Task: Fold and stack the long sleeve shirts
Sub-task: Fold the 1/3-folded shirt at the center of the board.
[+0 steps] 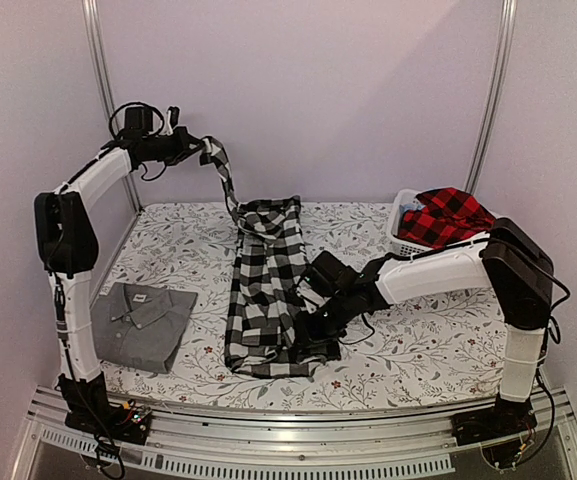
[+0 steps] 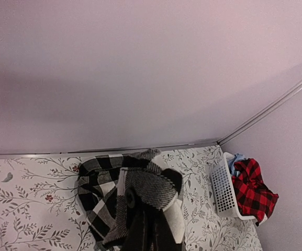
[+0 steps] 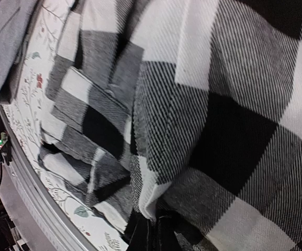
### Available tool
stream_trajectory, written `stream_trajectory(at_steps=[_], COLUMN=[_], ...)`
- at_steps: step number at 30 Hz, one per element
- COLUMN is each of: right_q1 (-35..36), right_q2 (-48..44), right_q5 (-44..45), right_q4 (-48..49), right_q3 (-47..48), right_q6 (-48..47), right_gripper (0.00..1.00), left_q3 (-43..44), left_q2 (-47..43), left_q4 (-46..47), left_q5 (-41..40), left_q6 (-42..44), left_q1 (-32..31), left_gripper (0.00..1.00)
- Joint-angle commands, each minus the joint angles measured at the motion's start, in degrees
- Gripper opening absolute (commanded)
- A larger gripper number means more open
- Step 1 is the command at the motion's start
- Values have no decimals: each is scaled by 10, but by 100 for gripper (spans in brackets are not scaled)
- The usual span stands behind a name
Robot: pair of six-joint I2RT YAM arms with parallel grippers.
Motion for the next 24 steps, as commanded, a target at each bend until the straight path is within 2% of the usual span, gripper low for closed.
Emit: stream_trajectory(at_steps=[1,4,8,10,13,17,18,24], right_q1=[4,1,0,0,0,-1,-4,-63], right_q2=[-56,-83,-116,-136,-153,-185,-190,-185], right_q5=[41,90,129,126,119,150,155,183], right_q4=[15,15,30,45,63,64,65,84], right_q3=[-50,-76,-120,-136,-145,-135,-128,-42], right_q6=[18,36,76,81,75,53,46,-4], right_gripper=[0,0,0,5,15,45,49,56], left_q3=[-3,7,101,135,121,90,84,68], left_q2=[-6,0,30,45,49,47,47,41], left_q4=[25,83,138,168,259,275,277,271], left_q5=[25,53,81,97,125,135,140,137], left_q6=[-8,-37,-53,-68,-119,-129,-132,-129], left_q1=[-41,-79,-143,-165,-171,-170,-171,-170], left_gripper=[0,0,0,0,0,0,0,0])
